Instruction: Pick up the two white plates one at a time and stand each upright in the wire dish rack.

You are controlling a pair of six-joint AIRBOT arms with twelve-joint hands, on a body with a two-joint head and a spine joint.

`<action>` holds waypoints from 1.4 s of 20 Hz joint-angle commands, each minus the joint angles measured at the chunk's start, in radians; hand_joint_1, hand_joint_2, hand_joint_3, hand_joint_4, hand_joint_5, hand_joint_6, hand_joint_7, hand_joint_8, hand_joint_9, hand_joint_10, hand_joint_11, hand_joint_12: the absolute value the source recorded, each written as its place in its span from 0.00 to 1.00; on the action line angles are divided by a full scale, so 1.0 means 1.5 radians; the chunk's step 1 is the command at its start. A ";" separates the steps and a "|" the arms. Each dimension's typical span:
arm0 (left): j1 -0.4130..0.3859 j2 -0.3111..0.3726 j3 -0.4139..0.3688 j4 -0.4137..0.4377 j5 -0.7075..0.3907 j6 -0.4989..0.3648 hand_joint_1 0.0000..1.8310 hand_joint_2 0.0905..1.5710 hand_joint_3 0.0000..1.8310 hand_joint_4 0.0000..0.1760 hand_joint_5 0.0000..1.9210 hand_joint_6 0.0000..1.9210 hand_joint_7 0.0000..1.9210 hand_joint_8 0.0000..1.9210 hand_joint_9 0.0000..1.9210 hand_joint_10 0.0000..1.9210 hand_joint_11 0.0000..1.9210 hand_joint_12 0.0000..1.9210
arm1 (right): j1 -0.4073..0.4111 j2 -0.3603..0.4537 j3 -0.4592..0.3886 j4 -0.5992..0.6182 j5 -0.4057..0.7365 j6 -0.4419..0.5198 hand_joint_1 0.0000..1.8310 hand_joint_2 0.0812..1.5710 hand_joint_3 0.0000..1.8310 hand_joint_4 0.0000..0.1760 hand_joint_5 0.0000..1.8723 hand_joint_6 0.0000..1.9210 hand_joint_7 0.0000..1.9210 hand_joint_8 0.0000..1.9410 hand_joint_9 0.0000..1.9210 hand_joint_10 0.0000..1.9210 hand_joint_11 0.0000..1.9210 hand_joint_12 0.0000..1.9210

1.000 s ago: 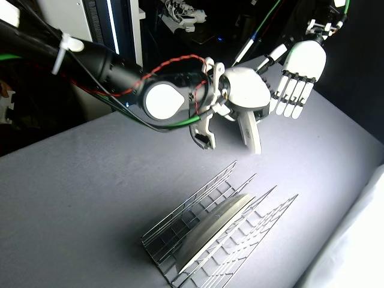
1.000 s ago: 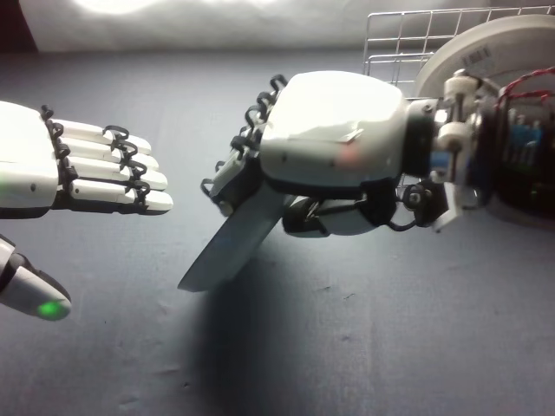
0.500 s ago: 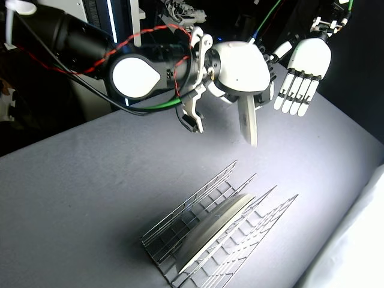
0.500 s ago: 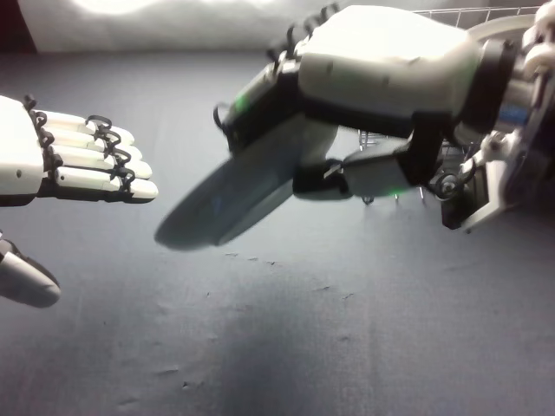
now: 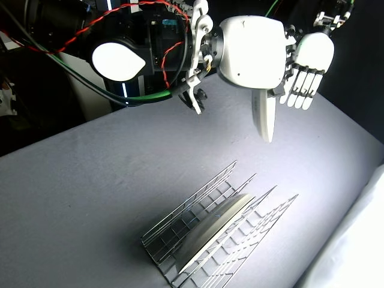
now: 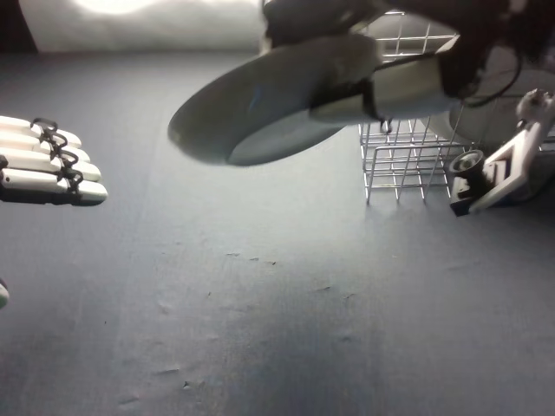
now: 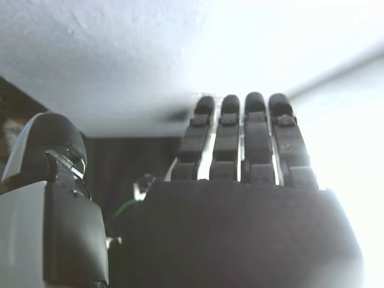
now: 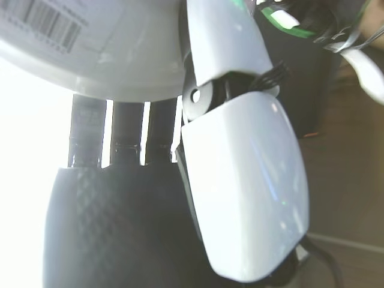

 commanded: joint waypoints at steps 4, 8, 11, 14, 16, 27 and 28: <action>-0.024 -0.014 0.011 -0.023 -0.015 -0.008 0.00 0.69 0.00 0.00 0.00 0.00 0.00 0.00 0.00 0.00 0.00 0.00 | 0.015 0.022 -0.003 0.052 0.088 0.010 0.82 0.67 0.00 0.00 0.48 0.47 0.51 0.47 0.52 0.51 0.49 0.77; -0.037 -0.023 0.016 -0.018 -0.014 -0.021 0.00 0.70 0.00 0.00 0.00 0.00 0.00 0.00 0.00 0.00 0.00 0.00 | 0.014 0.052 -0.003 0.075 0.061 0.011 0.81 0.68 0.00 0.00 0.46 0.49 0.50 0.49 0.52 0.52 0.47 0.80; -0.038 -0.023 0.013 -0.018 -0.015 -0.024 0.00 0.70 0.00 0.00 0.00 0.00 0.00 0.00 0.00 0.00 0.00 0.00 | 0.007 0.078 -0.002 0.104 0.044 0.012 0.81 0.68 0.00 0.00 0.46 0.51 0.50 0.48 0.52 0.53 0.47 0.80; -0.046 -0.023 0.012 -0.017 -0.029 -0.027 0.00 0.69 0.00 0.00 0.00 0.00 0.00 0.00 0.00 0.00 0.00 0.00 | -0.004 0.090 0.002 0.129 0.028 0.013 0.82 0.68 0.00 0.00 0.46 0.50 0.51 0.47 0.52 0.51 0.47 0.79; -0.065 -0.023 0.009 -0.005 -0.040 -0.038 0.00 0.69 0.00 0.00 0.00 0.00 0.00 0.00 0.00 0.00 0.00 0.00 | -0.017 0.092 0.010 0.131 0.026 0.012 0.81 0.68 0.00 0.00 0.46 0.50 0.51 0.46 0.52 0.52 0.47 0.80; -0.132 -0.019 -0.023 0.047 -0.080 -0.062 0.00 0.70 0.00 0.00 0.00 0.00 0.00 0.00 0.00 0.00 0.00 0.00 | -0.090 0.092 0.066 0.130 0.035 0.011 0.82 0.68 0.00 0.00 0.47 0.50 0.51 0.46 0.52 0.51 0.47 0.78; -0.134 -0.019 -0.026 0.053 -0.081 -0.062 0.00 0.69 0.00 0.00 0.00 0.00 0.00 0.00 0.00 0.00 0.00 0.00 | -0.095 0.092 0.070 0.130 0.035 0.011 0.82 0.68 0.00 0.00 0.47 0.50 0.51 0.47 0.52 0.52 0.47 0.79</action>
